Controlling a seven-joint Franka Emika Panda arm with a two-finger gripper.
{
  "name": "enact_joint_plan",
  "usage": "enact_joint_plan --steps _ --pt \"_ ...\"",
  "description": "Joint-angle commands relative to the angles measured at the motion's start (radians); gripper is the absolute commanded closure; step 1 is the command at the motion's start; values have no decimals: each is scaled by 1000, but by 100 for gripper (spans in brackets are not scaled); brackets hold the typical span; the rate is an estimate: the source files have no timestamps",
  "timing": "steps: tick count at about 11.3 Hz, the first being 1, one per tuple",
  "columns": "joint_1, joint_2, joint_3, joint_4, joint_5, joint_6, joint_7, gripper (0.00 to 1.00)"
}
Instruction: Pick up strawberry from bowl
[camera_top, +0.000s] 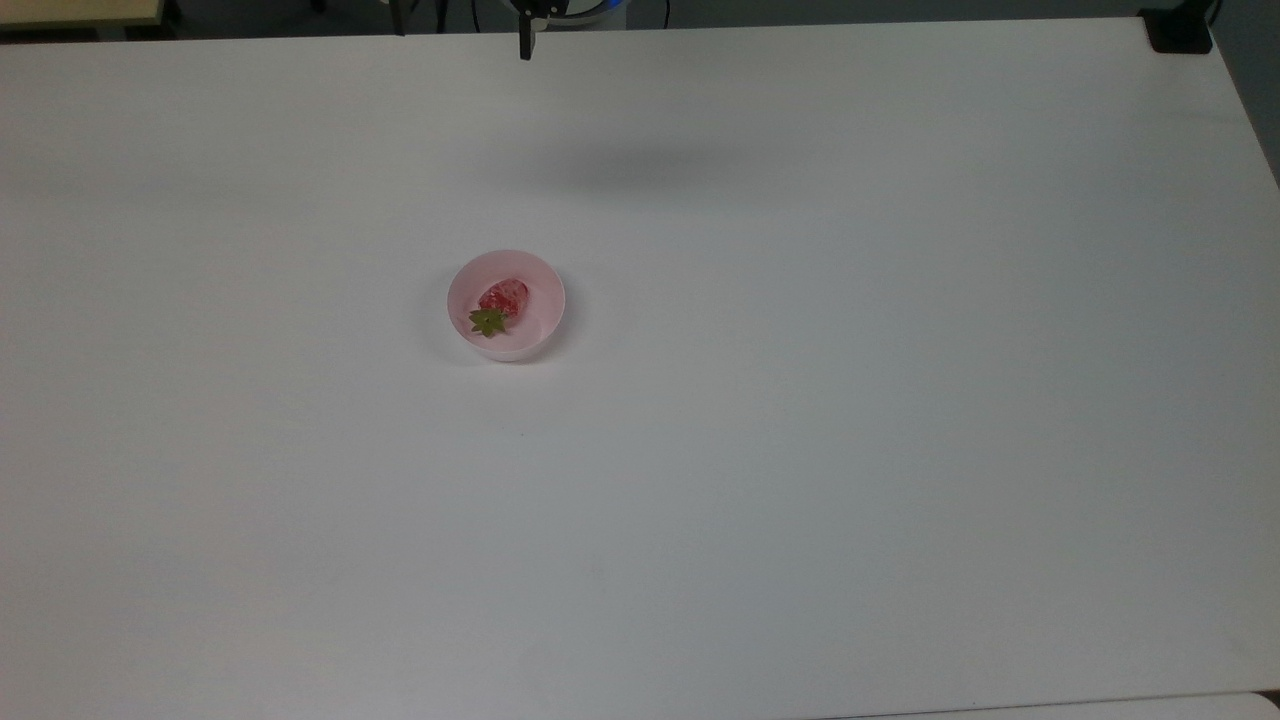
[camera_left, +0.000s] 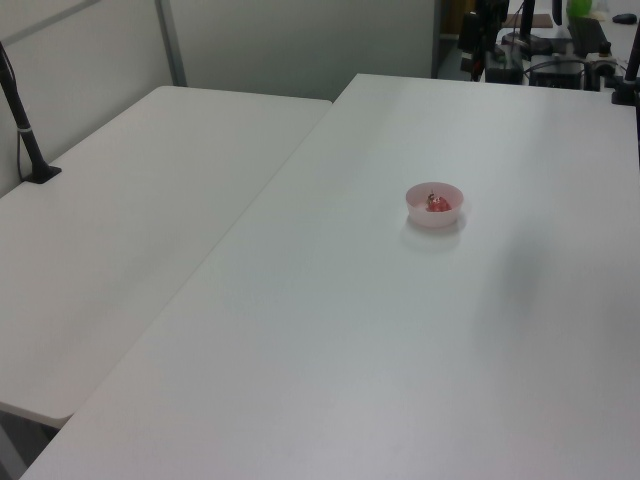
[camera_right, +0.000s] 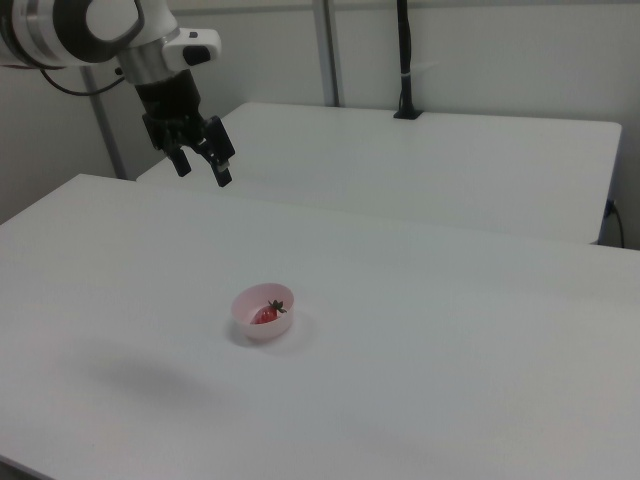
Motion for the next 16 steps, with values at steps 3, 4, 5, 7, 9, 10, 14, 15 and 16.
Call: enact_joint_plan --steps 3,4,5,7,9,10,14,15,16 --pt "1 -4 -8 -28 14 -22 -192 0" --pt "4 -2 -8 -65 13 -21 -340 0" --pt "2 5 -5 -82 10 -16 -387 0" --pt "2 75 0 -82 -1 8 -274 0" --pt "-4 170 1 -82 -4 103 -55 0" --pt "-4 217 1 -82 -6 143 45 0" --pt "-11 336 3 -77 13 274 89 22" --pt "-10 361 3 -79 11 301 94 44" --pt "-10 382 3 -79 10 323 94 47"
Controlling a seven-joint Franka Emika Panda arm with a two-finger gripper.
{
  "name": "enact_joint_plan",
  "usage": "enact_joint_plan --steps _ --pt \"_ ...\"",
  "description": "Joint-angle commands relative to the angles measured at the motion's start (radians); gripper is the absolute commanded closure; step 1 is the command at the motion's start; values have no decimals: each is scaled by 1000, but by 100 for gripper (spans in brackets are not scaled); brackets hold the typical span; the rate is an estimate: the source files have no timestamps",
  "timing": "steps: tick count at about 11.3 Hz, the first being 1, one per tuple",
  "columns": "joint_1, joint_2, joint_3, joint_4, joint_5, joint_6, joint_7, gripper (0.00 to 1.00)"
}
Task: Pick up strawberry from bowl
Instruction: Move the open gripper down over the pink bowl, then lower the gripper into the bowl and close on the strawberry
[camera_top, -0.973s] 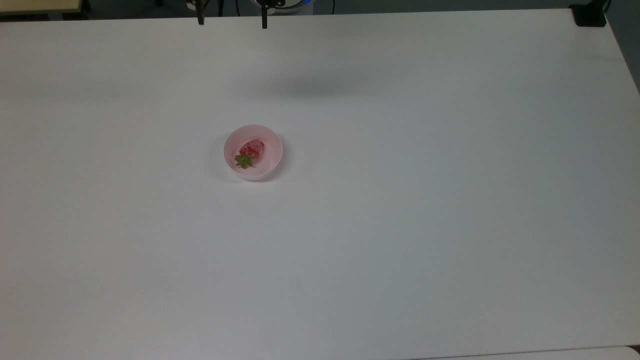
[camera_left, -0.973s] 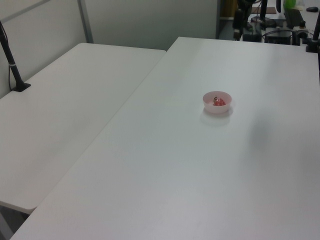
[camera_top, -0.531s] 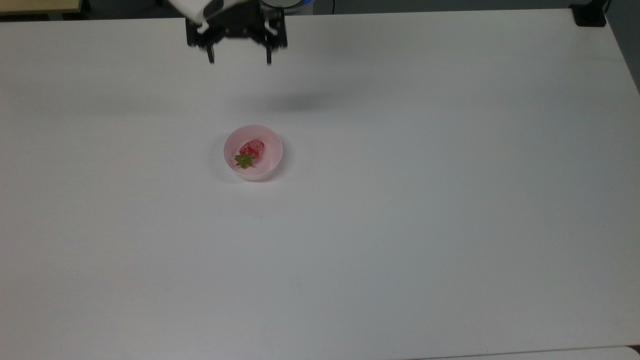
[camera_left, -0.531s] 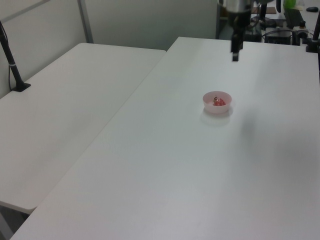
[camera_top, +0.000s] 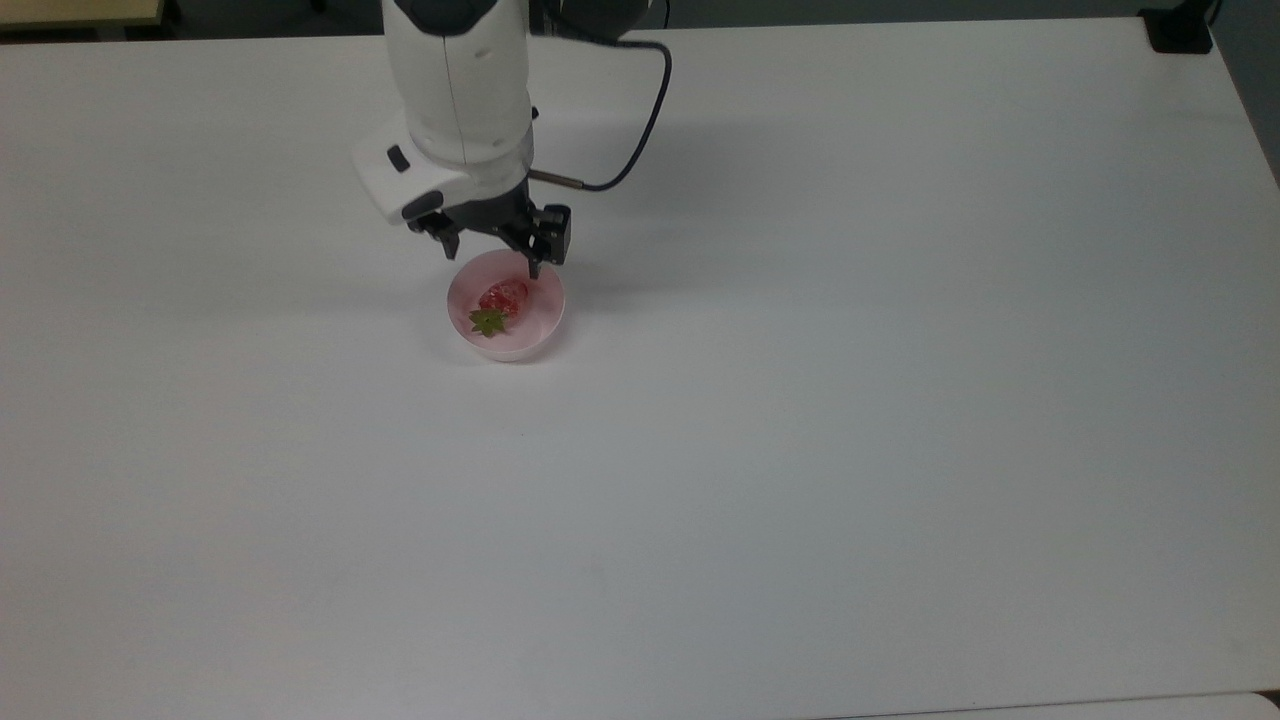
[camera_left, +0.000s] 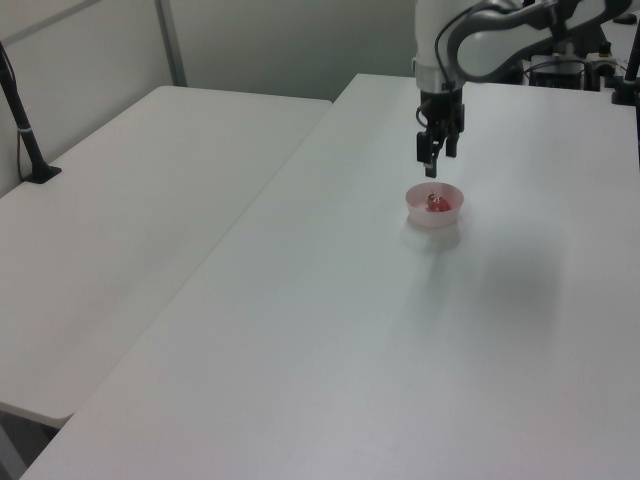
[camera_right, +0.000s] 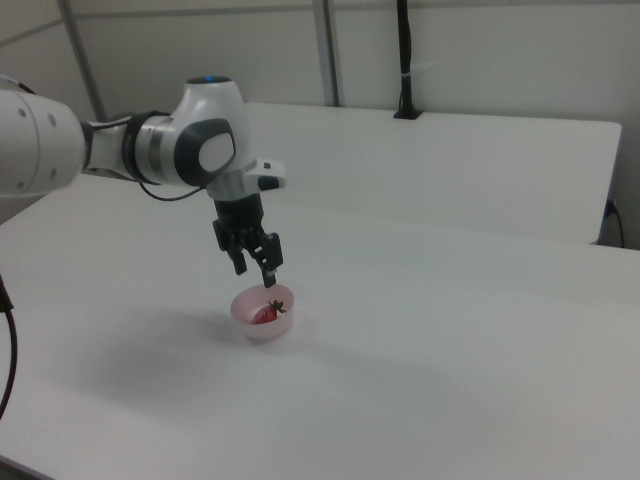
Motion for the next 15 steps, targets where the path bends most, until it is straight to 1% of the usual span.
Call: enact_joint_plan --steps 1,4,5,6,7,8,10,11,14,15 --pt "-1 57 3 9 10 62 24 47" --pt "-1 97 3 7 10 95 42 45" --pt "-1 102 5 7 10 95 49 42" --pt "-1 111 6 7 10 96 50 41" --pt "-1 114 11 7 8 95 49 37" --pt "-2 117 11 4 -1 96 49 35" --pt "-2 134 12 4 -5 96 46 34" --pt "-2 138 12 4 -5 96 47 32" --pt "-2 148 12 4 -8 104 46 32" --pt "-1 148 14 3 -8 102 46 35"
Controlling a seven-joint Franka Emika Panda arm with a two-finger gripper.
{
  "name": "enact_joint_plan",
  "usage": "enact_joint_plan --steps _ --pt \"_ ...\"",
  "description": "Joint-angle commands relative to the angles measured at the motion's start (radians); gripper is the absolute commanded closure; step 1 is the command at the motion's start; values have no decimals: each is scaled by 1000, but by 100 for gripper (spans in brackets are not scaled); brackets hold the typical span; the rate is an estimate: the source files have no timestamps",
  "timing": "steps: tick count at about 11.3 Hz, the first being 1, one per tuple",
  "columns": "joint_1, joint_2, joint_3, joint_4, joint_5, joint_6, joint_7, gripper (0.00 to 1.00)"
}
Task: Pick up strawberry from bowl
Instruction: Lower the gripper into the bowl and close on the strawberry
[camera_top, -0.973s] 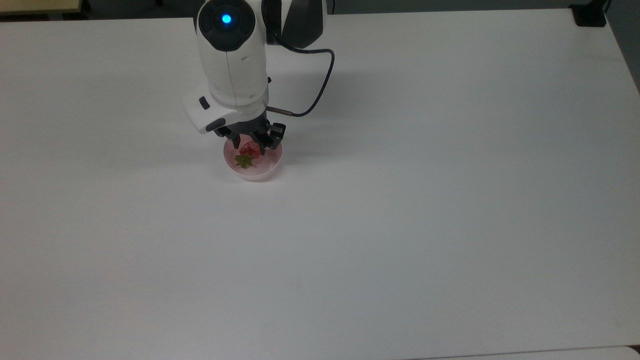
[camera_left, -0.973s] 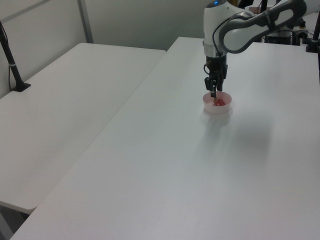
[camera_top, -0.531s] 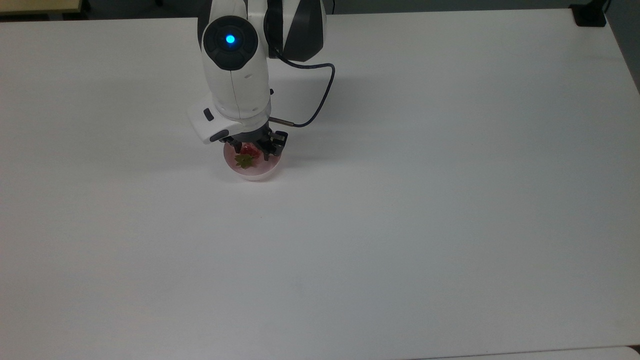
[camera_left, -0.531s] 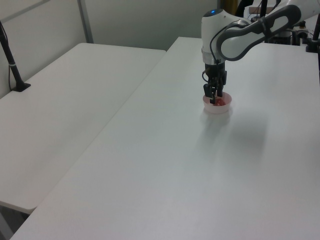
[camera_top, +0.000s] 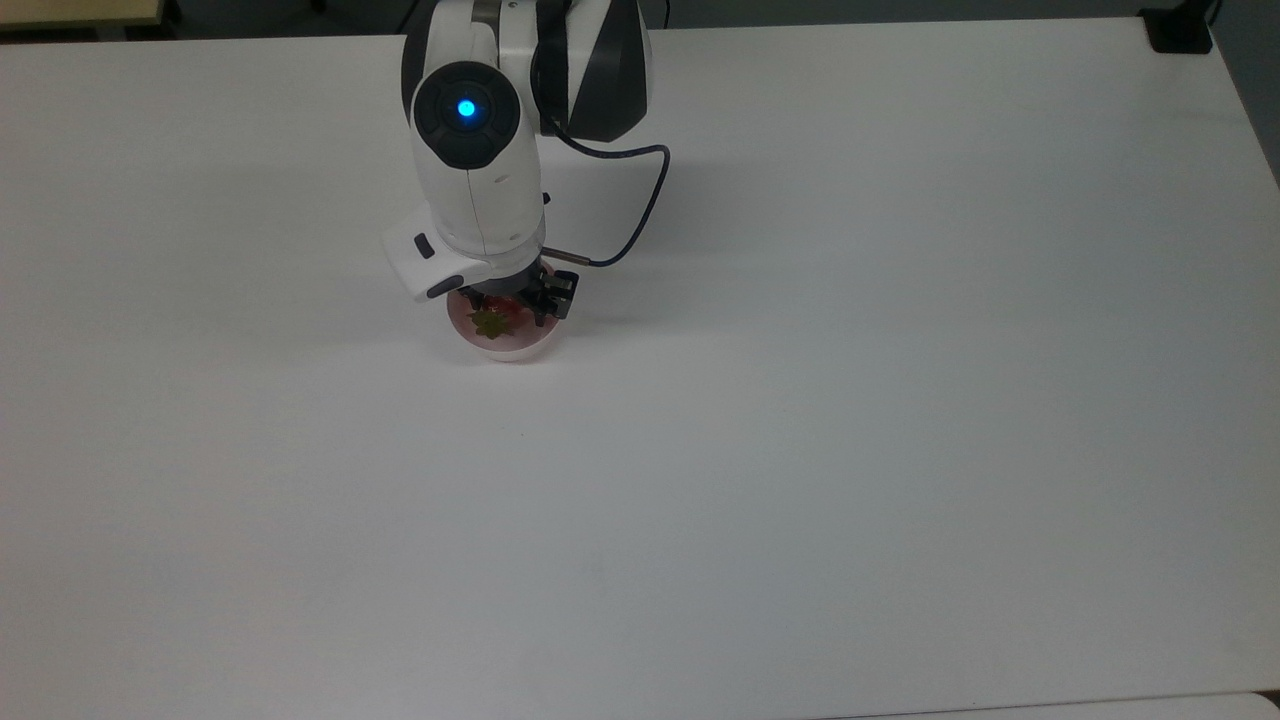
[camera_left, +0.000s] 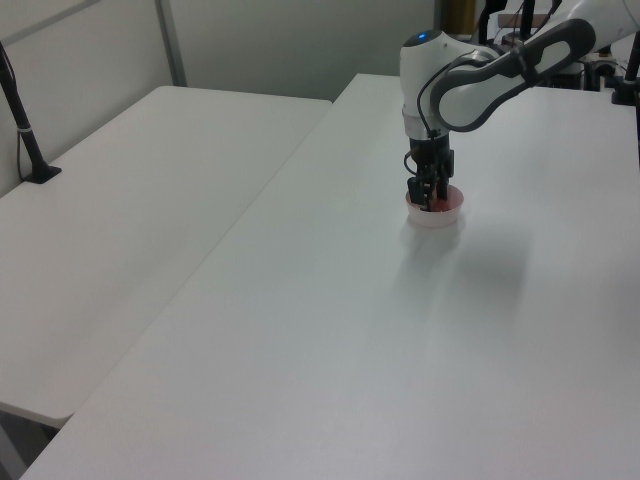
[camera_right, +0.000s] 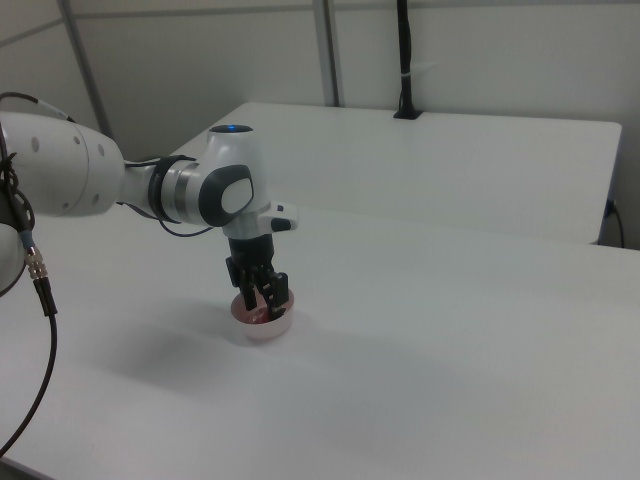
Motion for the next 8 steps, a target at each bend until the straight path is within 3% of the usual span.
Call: enact_joint_plan --steps 1,4,8 --pt "-2 4 13 0 -8 24 13 38" --pt "-2 4 18 0 -25 23 11 55" --pt "-3 -8 25 4 -25 17 11 57"
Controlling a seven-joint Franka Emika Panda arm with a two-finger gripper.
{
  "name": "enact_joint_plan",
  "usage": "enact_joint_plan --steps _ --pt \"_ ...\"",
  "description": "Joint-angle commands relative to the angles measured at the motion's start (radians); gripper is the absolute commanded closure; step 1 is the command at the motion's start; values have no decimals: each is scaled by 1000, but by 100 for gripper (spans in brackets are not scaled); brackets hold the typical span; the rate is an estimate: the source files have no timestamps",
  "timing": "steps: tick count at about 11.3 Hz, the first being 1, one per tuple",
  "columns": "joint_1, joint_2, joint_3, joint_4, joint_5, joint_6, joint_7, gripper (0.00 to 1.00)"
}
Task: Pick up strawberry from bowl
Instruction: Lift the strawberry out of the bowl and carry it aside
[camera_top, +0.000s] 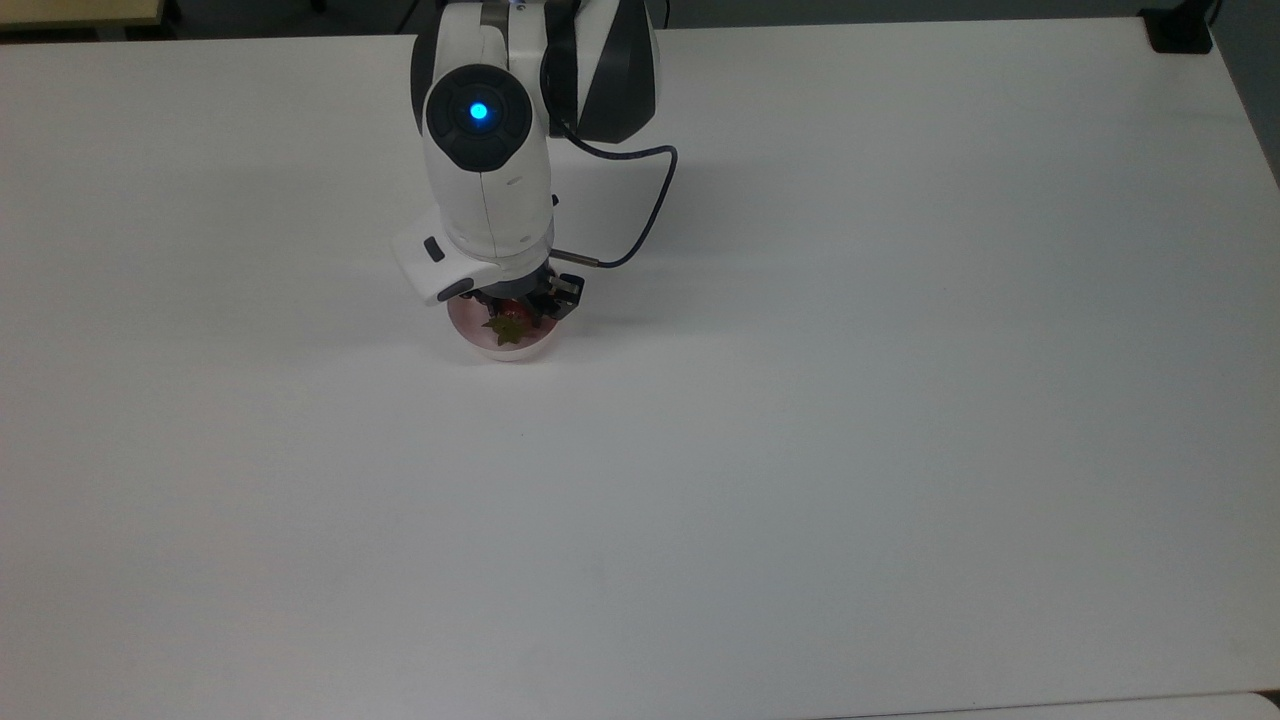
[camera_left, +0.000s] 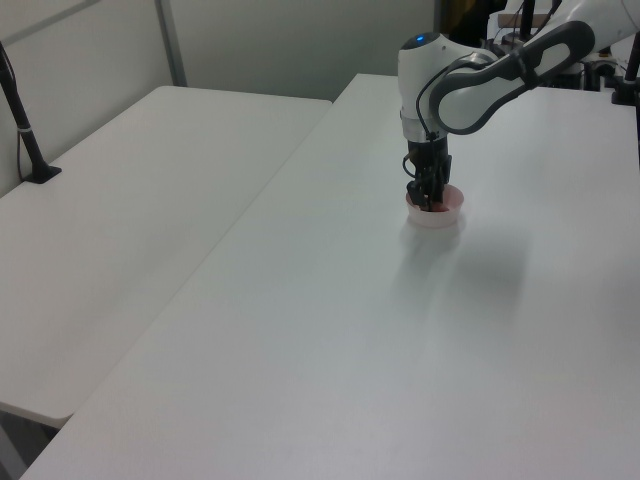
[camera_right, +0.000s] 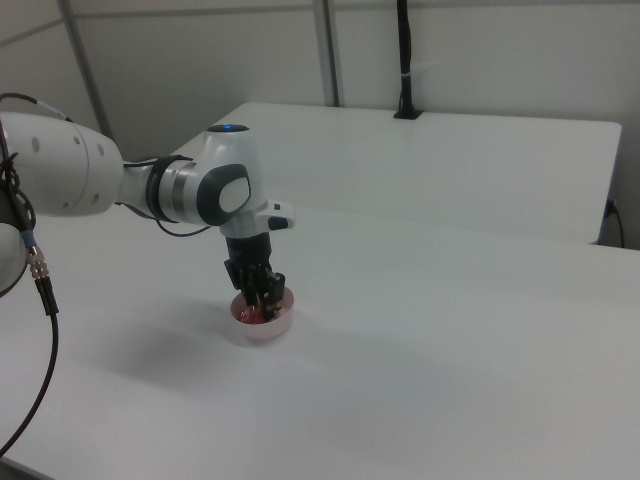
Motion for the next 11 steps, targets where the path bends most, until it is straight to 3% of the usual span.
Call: enact_joint_plan --steps 1,6,9,11 --pt "-4 -16 13 -1 -16 10 11 57" --pt "-26 -101 13 1 -14 -46 -25 57" --pt "-85 -175 13 -1 -11 -166 -236 57" --pt "-176 -200 13 -10 -14 -192 -395 57"
